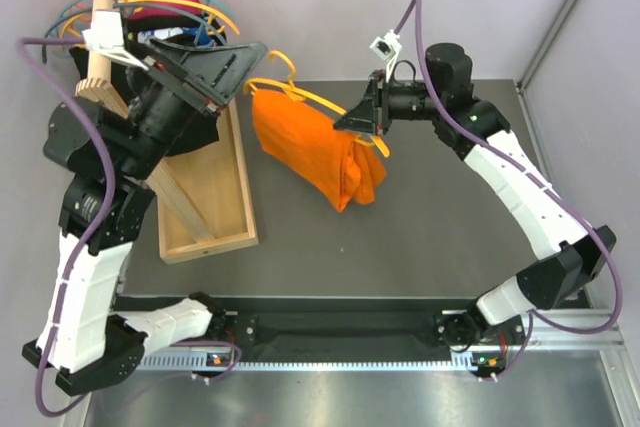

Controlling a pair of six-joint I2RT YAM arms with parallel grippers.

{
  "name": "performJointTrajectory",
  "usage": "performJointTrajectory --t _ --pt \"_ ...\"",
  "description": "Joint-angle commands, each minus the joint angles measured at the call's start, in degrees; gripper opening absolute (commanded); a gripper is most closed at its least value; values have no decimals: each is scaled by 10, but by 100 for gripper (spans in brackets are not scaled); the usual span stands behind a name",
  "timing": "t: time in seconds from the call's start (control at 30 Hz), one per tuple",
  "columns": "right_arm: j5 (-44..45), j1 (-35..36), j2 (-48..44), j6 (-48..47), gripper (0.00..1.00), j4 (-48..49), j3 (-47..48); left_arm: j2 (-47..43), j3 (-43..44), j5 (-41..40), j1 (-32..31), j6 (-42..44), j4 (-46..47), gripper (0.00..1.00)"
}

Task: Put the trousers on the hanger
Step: Place the hanger at the clothesline.

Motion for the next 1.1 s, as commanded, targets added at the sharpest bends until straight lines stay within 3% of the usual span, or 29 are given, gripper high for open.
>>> performJointTrajectory --t 0.0,0.1,0.2,0.33,0.53,0.73,1.07 --pt "-70 22 -7 52 0 202 78 -26 33 -37 -1 39 118 92" --pt "-74 46 23 79 0 232 129 -42 52 -140 -1 101 143 91" --pt "-80 63 71 126 0 275 196 -49 62 -188 -1 169 177 91" --pt "-90 95 157 198 0 322 296 -17 156 -205 -1 232 167 91" --pt "-92 125 251 264 0 352 439 -36 152 -252 0 266 183 93" --pt "-92 134 171 245 0 372 304 -55 127 -271 0 264 170 93" --pt "-96 136 50 164 0 298 146 -43 121 -279 0 274 155 93"
